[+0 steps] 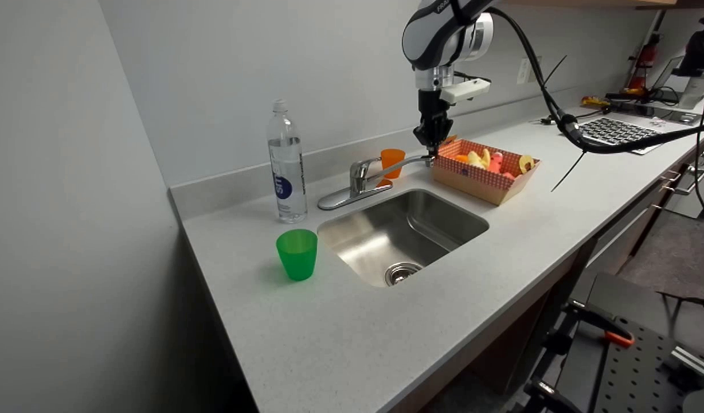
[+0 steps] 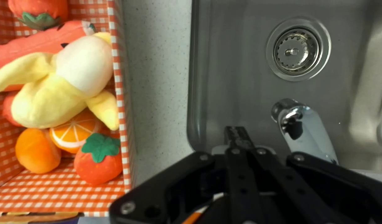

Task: Turn the faucet to the left

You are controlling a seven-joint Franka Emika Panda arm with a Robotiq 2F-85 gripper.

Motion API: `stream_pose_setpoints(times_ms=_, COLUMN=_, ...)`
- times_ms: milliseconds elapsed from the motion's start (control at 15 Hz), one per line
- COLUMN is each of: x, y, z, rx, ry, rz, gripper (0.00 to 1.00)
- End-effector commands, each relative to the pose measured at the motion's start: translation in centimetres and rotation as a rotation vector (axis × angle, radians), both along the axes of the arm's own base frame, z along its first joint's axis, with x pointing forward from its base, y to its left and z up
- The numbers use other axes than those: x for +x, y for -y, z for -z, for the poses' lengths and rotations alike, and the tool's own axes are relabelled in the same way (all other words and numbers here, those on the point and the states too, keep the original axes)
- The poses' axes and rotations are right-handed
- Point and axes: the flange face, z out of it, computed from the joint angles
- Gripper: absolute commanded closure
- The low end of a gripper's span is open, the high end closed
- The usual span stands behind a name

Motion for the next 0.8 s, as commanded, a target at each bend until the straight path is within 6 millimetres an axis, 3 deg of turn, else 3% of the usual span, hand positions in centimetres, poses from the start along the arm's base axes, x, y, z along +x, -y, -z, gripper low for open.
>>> stream_pose_setpoints(times_ms=0, x=0.4, y=-1.1, z=0.4, rx=-0.004, ry=0.018, rz=0.001, gripper=1.0)
stream_pose_setpoints(times_ms=333, x=0.5, y=-3.8, z=-0.5, rx=0.066, ry=0.007, rz=-0.065, gripper=1.0)
stream_pose_setpoints(times_ms=733, x=-0.2, y=-6.0, z=-0.1, rx=0.142, ry=-0.043, rz=-0.391, gripper=1.0)
